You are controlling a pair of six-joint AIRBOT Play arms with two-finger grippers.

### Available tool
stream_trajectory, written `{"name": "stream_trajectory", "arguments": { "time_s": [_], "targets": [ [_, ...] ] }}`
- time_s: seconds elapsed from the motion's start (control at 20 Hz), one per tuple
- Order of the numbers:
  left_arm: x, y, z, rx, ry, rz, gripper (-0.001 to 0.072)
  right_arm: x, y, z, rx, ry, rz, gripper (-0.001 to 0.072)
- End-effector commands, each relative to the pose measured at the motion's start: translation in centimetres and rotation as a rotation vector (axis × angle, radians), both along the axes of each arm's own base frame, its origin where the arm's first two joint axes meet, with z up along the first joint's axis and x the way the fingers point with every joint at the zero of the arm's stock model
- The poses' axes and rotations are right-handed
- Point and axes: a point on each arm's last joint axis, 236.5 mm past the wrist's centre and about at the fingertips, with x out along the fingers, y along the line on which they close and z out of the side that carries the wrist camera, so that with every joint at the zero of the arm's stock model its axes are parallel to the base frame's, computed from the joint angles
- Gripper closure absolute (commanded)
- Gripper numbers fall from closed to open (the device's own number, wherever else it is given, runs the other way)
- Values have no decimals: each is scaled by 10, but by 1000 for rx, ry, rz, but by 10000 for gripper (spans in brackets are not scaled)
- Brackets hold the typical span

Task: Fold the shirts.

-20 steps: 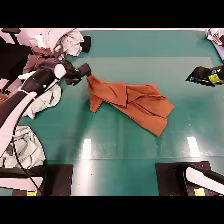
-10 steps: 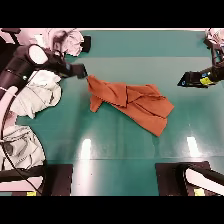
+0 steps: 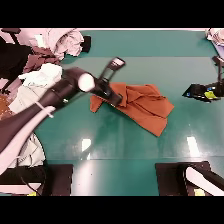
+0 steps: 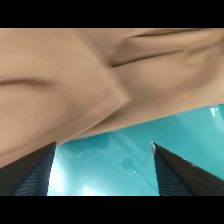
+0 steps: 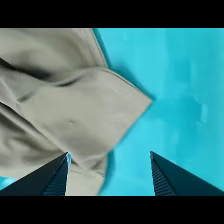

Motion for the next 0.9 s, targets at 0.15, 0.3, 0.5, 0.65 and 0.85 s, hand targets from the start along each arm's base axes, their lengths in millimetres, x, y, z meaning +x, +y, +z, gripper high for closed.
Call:
{"name": "stream_trajectory", "arguments": {
  "time_s": [0.15, 0.3, 0.5, 0.65, 0.85],
  "targets": [
    [4, -32, -46, 244, -76, 3, -13, 3, -9, 11, 68, -50, -50, 132],
    [11, -43, -49, 213, -50, 76, -13, -2, -5, 0, 86, -25, -42, 132],
    [6, -51, -86, 236, 8, 114, -12, -3, -2, 0, 95, -22, -38, 132],
    [36, -19, -93, 397, -135, 155, 8, -4, -2, -1, 97, -17, -35, 132],
    [72, 2, -68, 463, -291, 208, 595, -6, 9, -2, 98, -4, 1, 132]
  ]
}}
